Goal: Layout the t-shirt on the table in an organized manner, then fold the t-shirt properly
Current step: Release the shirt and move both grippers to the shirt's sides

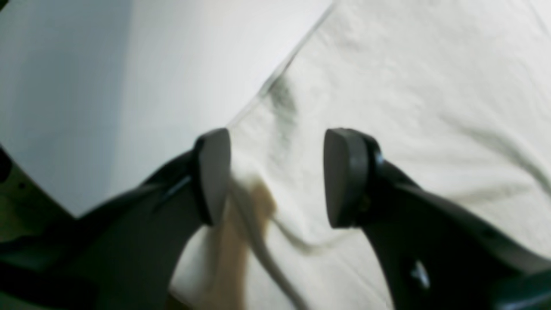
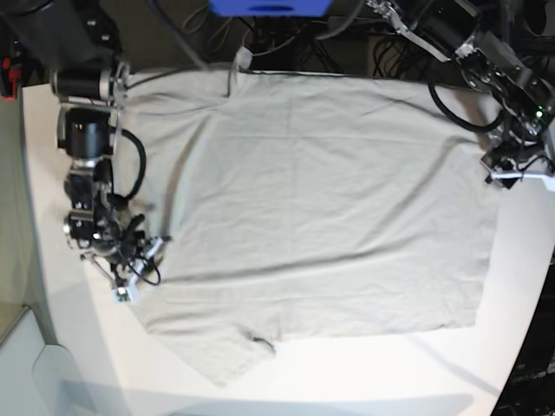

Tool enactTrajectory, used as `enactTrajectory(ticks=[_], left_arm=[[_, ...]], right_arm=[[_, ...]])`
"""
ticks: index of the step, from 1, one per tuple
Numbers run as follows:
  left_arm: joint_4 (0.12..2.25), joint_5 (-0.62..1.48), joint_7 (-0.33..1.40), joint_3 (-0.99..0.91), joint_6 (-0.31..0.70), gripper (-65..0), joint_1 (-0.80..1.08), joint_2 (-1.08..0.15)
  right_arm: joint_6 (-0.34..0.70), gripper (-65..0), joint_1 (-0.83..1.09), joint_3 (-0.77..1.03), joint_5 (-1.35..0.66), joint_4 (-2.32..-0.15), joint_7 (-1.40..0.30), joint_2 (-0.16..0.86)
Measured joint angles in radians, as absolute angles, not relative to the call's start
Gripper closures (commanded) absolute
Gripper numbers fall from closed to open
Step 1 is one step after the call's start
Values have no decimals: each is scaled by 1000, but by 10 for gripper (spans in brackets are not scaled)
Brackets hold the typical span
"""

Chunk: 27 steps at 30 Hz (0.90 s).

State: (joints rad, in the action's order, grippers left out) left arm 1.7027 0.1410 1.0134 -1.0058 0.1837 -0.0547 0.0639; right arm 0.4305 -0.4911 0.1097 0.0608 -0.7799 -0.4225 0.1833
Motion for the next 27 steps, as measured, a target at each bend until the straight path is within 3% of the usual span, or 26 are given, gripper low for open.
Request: enactTrajectory(ticks=[5,8,21,27], left_arm=[[1705,139,1013,-1006,184,-341,-42,63],[1706,141,1013,-1005,184,-342,-43,62],[1702,139,1015,-1002,183,-342,-63,45],[1725,158,1019,-980,183,-342,-105,44]], right_arm=[[447,-15,-605,109,35,-525,-265,224],[384,-15,-646,106,43,-459,-231,237],[362,-10,-642,111,47,-469,-236,271],[356,-10,-531,111,72,-732,-372,274]])
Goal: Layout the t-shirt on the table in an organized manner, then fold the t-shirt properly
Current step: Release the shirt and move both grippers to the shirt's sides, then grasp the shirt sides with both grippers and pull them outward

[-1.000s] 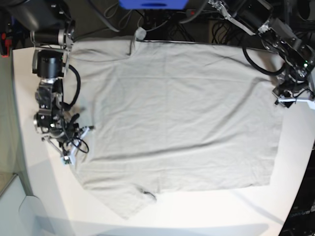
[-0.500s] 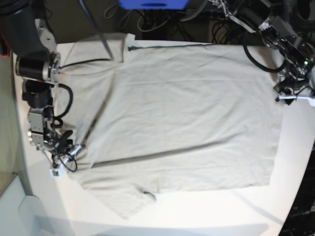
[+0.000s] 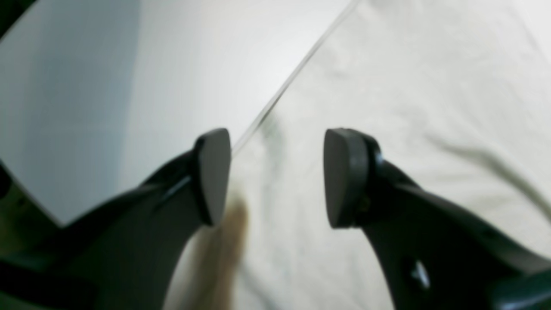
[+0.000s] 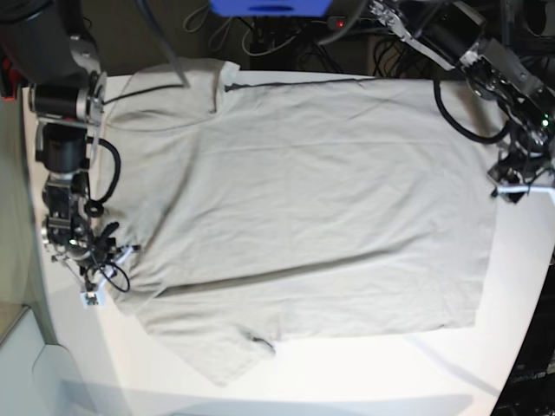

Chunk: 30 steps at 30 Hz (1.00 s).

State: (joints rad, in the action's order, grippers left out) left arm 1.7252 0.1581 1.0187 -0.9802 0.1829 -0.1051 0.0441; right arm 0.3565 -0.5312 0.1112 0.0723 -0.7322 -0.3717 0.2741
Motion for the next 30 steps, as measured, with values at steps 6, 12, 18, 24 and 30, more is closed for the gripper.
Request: enactTrajectory(ticks=[6,12,18,24,30], left_arm=[[1634,176,1015,-886,180,-342,-236,15],[1343,173,932,-805,176,-335,-404,-73],[1013,170,756,-685,176,-42,-470,-145],[824,174,601,-669,175,-10,-519,-178],[662,176,424,-616,-22,-2,-530,-186]], right_arm=[[350,-14,-443,113,72,-1056,-465,257],[350,-11,-346,112,69,-1250,-598,241],[350,-11,-253,111,68,-1433,-648,244],[370,-11,-175,133,64,-1570,-715,244],[500,-11,-165,253,72,-1633,-810,202]])
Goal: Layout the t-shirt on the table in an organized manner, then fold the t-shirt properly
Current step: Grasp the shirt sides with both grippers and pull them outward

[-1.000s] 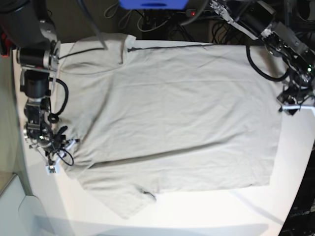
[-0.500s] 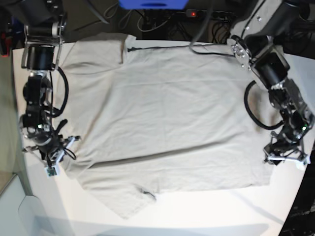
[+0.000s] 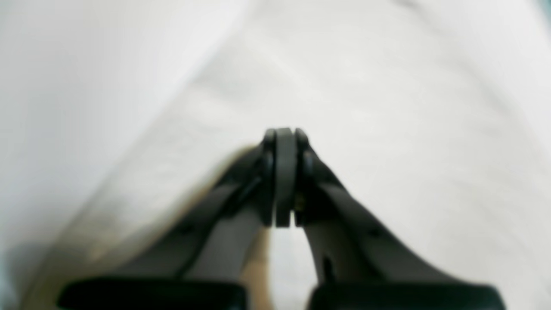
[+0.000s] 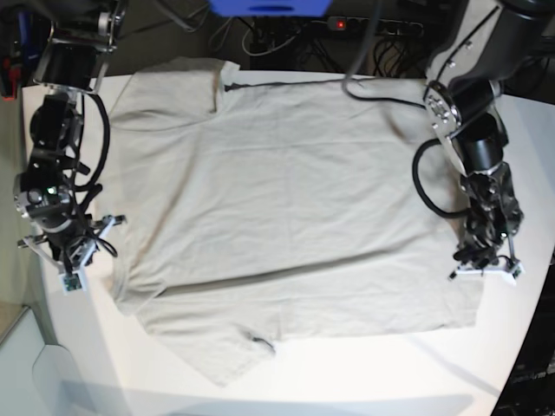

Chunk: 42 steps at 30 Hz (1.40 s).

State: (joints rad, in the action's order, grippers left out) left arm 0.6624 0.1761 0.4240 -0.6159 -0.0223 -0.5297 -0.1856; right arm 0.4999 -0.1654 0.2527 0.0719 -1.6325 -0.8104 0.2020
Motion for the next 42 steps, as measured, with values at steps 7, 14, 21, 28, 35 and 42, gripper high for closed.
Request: enactTrajectory(ticks=[7,14,21,28,35,42], left_arm=[[507,184,323,-448,-42,-2,-604,-211],[320,184,161,-449,-42,-2,-679,-221],[291,191,198,-455,-43,-3,-709,-253],[562,192,522,-455,-46,-3,-717,-225],[947,194,781,-454,-110,-3,-520,-136],[950,187,783,-456,-154,-3,-470,-155]], right_arm=[[580,-11,-113,310,76,-1709,-874,200],[580,-11,-23,312,71,-1810,-871,200],[580,-11,17,312,71,-1835,-875,200],[580,-11,15,312,71,-1837,-873,200],[580,-11,9,311,67,-1838,-868,199],[580,-11,6,312,70,-1839,-868,199]])
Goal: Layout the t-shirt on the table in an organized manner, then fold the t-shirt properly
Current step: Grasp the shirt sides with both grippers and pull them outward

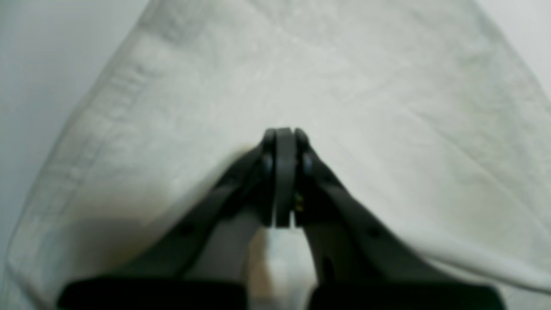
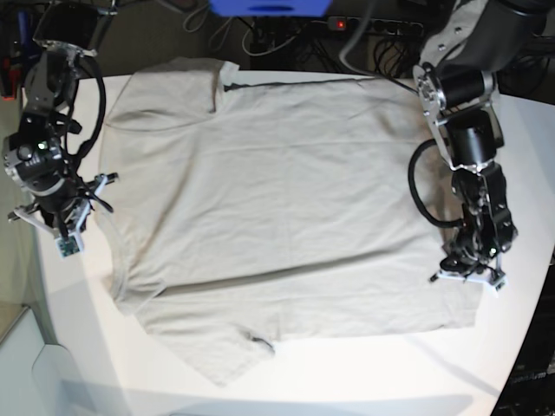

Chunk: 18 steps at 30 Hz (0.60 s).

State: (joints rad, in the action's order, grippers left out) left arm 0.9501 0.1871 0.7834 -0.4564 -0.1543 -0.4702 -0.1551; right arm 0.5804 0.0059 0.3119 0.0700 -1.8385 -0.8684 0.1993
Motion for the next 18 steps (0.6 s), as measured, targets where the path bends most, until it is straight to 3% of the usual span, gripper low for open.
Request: enactTrajectory(ticks=[9,18], left_arm=[[749,210,714,-454,-151,-3,-519,-183],[502,186,435,-448,-150,-3,-607,-207]], right_arm=[[580,-11,1,305,64,-1839,-868,199],[580,-11,-1,305,70,-1839,-870,199]])
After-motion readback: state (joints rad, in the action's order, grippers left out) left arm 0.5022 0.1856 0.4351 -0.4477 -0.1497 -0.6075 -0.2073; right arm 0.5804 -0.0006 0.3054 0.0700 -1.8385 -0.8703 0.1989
